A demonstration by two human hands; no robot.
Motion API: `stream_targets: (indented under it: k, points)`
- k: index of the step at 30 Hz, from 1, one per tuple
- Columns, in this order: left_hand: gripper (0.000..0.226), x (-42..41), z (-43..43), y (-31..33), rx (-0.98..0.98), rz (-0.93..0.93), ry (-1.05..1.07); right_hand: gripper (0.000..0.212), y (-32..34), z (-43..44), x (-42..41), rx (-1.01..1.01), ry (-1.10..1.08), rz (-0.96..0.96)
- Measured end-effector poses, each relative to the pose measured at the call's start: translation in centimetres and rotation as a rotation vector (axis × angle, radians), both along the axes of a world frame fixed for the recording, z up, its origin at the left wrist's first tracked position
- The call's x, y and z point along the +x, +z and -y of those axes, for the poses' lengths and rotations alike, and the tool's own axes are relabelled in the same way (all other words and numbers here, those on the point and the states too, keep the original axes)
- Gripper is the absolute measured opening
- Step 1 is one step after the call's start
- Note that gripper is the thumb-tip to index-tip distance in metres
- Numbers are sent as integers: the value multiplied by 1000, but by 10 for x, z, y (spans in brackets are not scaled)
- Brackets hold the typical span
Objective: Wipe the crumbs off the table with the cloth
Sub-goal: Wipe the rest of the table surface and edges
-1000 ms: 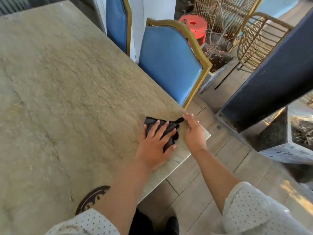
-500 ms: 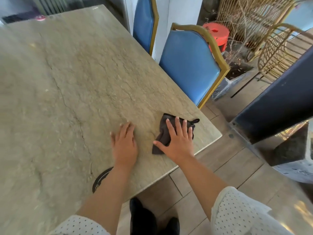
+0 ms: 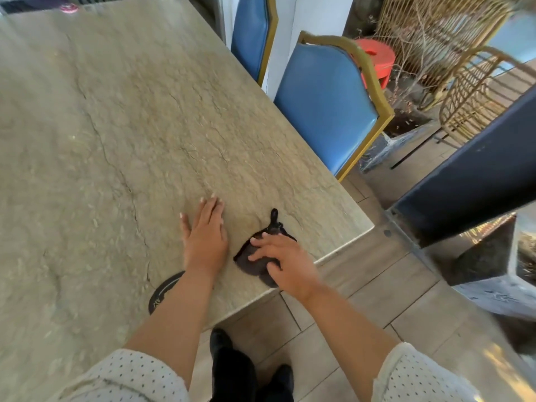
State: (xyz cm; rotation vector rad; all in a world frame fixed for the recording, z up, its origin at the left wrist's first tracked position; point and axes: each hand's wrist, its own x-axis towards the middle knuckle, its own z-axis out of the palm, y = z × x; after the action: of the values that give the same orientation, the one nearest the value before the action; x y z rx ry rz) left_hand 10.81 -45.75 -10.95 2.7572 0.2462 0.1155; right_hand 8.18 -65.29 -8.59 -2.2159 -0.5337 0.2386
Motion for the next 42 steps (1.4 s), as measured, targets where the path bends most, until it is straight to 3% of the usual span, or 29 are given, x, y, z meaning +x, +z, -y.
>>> stream_targets:
  k: [4, 8, 10, 13, 18, 21, 26, 29, 34, 39, 42]
  points:
    - [49, -9, 22, 6, -23, -11, 4, 39, 27, 35, 0, 33, -256, 53]
    - [50, -21, 49, 4, 36, -49, -54, 48, 32, 76, 30, -32, -707, 219]
    - [51, -20, 49, 0, 70, -43, -52, 55, 19, 90, 42, -165, -790, 91]
    - [51, -18, 47, -4, 98, -33, -69, 62, -3, 90, 52, -412, -708, -35]
    - [52, -18, 48, -6, 117, -28, -77, 58, -5, 83, 73, -505, -569, -2]
    - [51, -19, 49, -6, 107, -14, -75, 58, 2, 80, 62, -487, -428, 14]
    - [51, -18, 48, -7, 93, -2, -72, 60, 3, 55, 4, -280, -159, 59]
    - [51, -19, 48, -7, 94, -15, -74, 60, 0, 71, 14, -276, -259, 11]
    - [52, -17, 48, -7, 92, -21, -75, 60, -4, 70, 52, -481, -530, -31]
    - [52, -17, 47, -6, 90, -20, -106, 61, -4, 54, 34, -445, -407, 10]
    - [48, -14, 42, -6, -30, 30, -120, 61, -4, 31, 11, -385, -332, 33]
